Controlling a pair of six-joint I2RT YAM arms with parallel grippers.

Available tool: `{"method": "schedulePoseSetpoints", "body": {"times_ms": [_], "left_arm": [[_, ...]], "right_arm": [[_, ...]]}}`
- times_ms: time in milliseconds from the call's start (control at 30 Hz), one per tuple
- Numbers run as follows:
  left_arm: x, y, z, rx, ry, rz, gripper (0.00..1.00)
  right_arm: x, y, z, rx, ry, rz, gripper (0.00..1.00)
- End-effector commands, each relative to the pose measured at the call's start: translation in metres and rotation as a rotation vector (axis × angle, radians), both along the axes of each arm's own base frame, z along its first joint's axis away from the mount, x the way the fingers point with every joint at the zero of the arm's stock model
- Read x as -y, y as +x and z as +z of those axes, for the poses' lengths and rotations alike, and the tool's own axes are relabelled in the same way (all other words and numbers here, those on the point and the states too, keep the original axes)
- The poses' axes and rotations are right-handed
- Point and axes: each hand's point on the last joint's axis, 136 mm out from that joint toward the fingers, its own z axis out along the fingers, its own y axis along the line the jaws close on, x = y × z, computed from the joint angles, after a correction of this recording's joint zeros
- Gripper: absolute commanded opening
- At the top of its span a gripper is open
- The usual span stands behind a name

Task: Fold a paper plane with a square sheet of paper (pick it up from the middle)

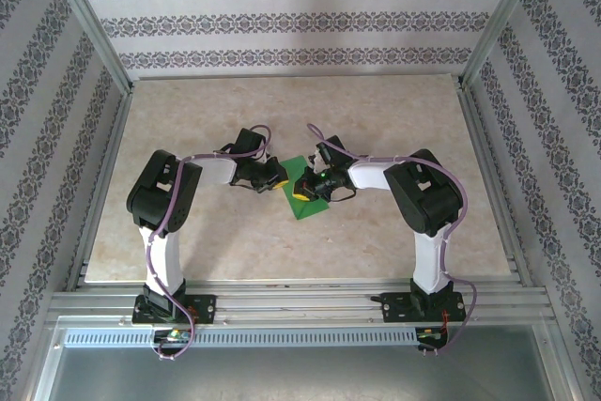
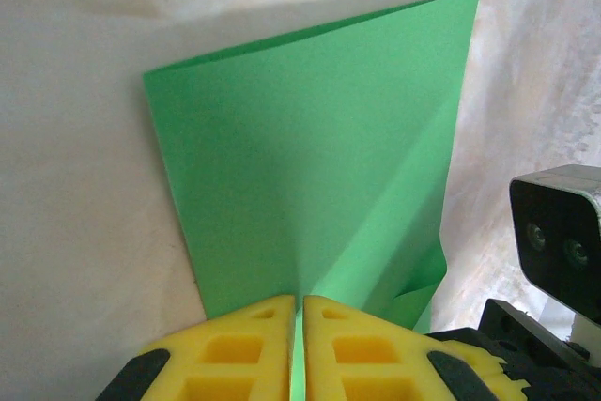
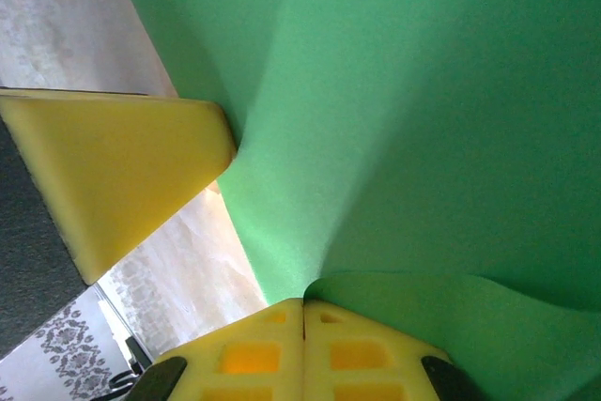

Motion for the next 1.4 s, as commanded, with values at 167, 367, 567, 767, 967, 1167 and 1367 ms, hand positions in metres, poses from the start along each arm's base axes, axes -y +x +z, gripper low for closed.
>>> {"method": "schedulePoseSetpoints", "body": {"times_ms": [167,367,567,767,967,1167,1367], "left_arm": [[-0.008,-0.005,0.014,0.001,0.041,0.026,0.15],[-0.031,-0.009,0.032,0.054,0.128,0.087,0.18],[-0.027,-0.021,0.034,0.053,0.098,0.06,0.19],[-0.024,-0.032,0.034,0.045,0.082,0.046,0.19],[-0.024,-0.039,0.035,0.043,0.074,0.045,0.18],[-0.014,-0.044,0.034,0.036,0.057,0.022,0.18],[-0.004,-0.048,0.033,0.03,0.035,0.003,0.16]], "right_arm": [[0.013,-0.012,-0.028,-0.074,-0.103,-0.02,0.25],[0.013,-0.012,-0.026,-0.071,-0.101,-0.021,0.29],[0.014,-0.012,-0.025,-0.064,-0.1,-0.017,0.34],[0.015,-0.013,-0.026,-0.064,-0.106,-0.016,0.35],[0.019,-0.015,-0.03,-0.075,-0.117,-0.02,0.39],[0.023,-0.017,-0.034,-0.084,-0.132,-0.027,0.16],[0.027,-0.019,-0.039,-0.095,-0.156,-0.028,0.05]]}}
